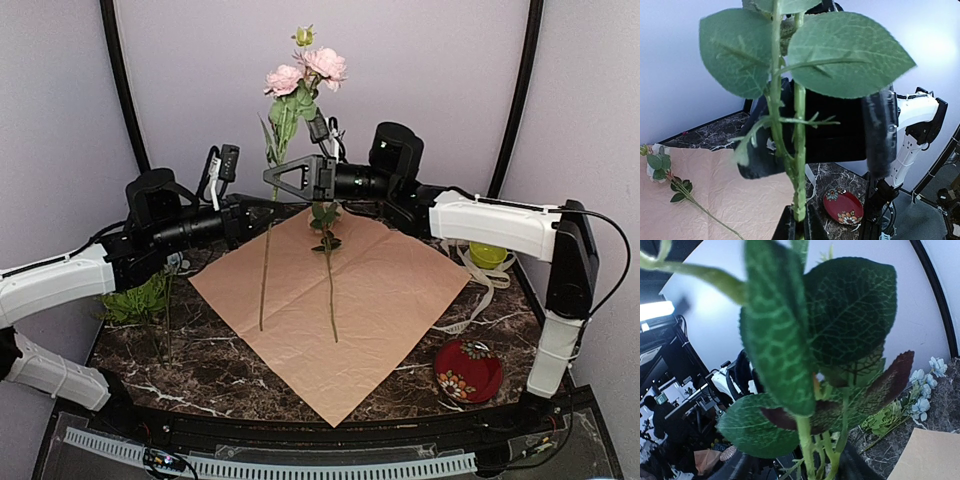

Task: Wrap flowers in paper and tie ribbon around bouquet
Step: Pass from the left arm to the right, then place the fake flower on the flattened wrapping paper.

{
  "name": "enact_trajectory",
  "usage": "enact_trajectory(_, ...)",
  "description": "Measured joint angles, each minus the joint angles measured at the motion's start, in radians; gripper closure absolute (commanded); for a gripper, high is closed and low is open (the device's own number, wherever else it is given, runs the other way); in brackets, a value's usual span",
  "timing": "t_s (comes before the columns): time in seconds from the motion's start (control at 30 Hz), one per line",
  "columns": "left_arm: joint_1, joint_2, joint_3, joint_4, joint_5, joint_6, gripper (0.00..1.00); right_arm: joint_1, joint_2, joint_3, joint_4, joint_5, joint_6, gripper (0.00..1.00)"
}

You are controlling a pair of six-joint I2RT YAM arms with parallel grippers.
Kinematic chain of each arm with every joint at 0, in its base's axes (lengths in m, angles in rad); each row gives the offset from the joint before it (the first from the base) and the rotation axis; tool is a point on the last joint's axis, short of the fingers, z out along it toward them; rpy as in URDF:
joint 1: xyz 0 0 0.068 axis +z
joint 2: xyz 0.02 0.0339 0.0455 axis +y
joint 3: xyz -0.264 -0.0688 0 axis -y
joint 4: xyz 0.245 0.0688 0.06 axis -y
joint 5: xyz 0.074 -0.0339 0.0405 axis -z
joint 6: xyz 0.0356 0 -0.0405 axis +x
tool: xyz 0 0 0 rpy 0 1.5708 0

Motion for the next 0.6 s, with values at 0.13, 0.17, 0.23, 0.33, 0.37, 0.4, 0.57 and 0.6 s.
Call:
enact_trajectory(0.13, -0.014, 0.014, 0.0, 0.022, 0.01, -0.007, 1.0, -0.002, 0.011, 0.0, -0.005, 0.018, 0.011, 1.0)
enact_trajectory(0.17, -0.015, 0.014, 0.0, 0.024, 0.01, -0.011, 0.97, -0.003, 0.011, 0.0, -0.007, 0.028, 0.008, 1.0)
enact_trajectory(0.23, -0.018, 0.014, 0.0, 0.025, 0.004, -0.016, 0.54, -0.005, 0.005, 0.0, -0.029, 0.058, -0.007, 1.0)
enact_trajectory(0.33, -0.018, 0.013, 0.001, -0.001, -0.036, -0.013, 0.26, -0.013, -0.011, 0.001, -0.131, 0.114, -0.035, 1.0)
enact_trajectory(0.37, -0.02, 0.013, 0.002, -0.02, -0.073, -0.011, 0.23, -0.019, -0.014, 0.002, -0.166, 0.129, -0.045, 1.0)
enact_trajectory(0.4, -0.022, 0.013, 0.005, -0.053, -0.121, -0.01, 0.22, -0.035, -0.016, 0.016, -0.238, 0.146, -0.058, 1.0)
enact_trajectory(0.57, 0.023, 0.024, 0.062, -0.292, -0.349, -0.01, 0.21, -0.146, 0.009, 0.137, -0.622, 0.229, -0.167, 1.0)
enact_trajectory(0.6, 0.054, 0.034, 0.079, -0.338, -0.375, -0.021, 0.22, -0.177, 0.028, 0.175, -0.705, 0.228, -0.191, 1.0)
